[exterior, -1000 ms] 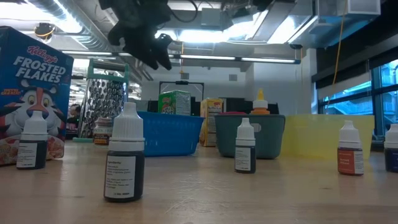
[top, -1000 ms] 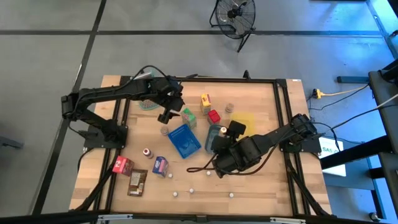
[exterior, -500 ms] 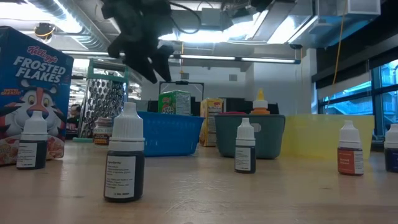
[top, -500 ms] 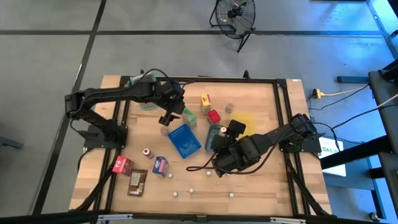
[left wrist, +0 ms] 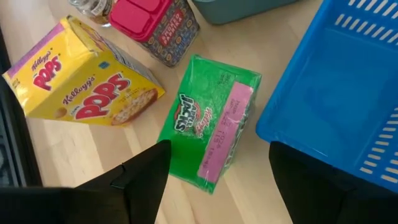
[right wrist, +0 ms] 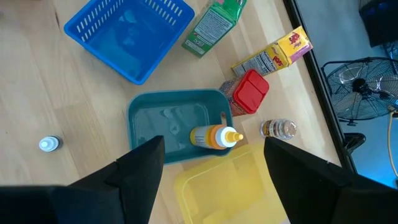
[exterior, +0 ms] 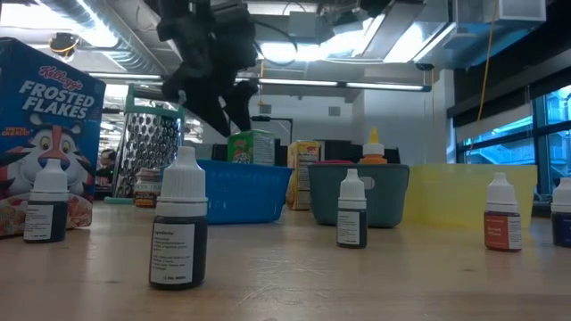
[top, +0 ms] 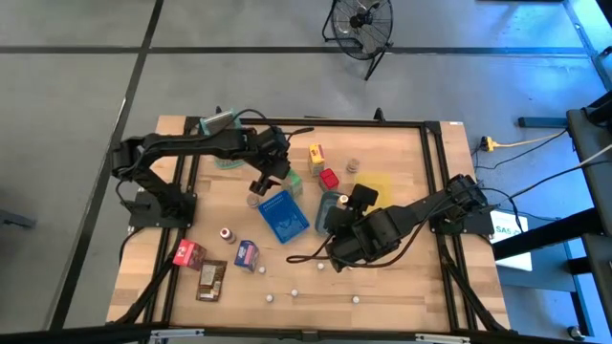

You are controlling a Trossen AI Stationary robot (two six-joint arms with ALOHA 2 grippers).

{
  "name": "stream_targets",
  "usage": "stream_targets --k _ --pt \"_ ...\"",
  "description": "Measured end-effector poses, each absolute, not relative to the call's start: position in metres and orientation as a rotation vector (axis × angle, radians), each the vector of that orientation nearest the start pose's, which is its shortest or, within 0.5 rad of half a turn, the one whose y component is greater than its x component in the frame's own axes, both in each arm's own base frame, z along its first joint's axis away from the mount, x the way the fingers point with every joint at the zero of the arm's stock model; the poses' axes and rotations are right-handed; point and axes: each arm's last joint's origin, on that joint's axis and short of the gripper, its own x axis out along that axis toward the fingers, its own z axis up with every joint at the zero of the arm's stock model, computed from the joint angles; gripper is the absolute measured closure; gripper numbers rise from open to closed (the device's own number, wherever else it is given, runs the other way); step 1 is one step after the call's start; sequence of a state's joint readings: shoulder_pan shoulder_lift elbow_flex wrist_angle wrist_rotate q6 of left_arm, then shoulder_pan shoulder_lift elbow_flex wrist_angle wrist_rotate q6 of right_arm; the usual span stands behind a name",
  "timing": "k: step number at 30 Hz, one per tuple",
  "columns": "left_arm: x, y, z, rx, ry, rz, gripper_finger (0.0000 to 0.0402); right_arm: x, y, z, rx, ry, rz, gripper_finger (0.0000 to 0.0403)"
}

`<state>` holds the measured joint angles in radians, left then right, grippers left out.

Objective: Pick & Place Kitchen Items
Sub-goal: Put the green cereal box into the yellow bin

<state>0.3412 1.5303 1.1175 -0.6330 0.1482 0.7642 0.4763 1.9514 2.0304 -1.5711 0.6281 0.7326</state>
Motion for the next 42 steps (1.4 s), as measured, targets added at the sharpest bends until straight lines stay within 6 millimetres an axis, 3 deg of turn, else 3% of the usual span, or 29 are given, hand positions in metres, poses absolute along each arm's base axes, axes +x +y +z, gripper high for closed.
stream_targets --k 35,42 --pt "0.292 0.100 0.245 0.483 0.973 -0.191 0.0132 0.332 0.152 0.337 -0.153 1.104 -0.558 0.0126" --pt "0.297 0.103 0.234 0.458 1.013 -0.189 0.0132 0.332 0.152 0.337 -0.151 1.103 -0.559 0.0126"
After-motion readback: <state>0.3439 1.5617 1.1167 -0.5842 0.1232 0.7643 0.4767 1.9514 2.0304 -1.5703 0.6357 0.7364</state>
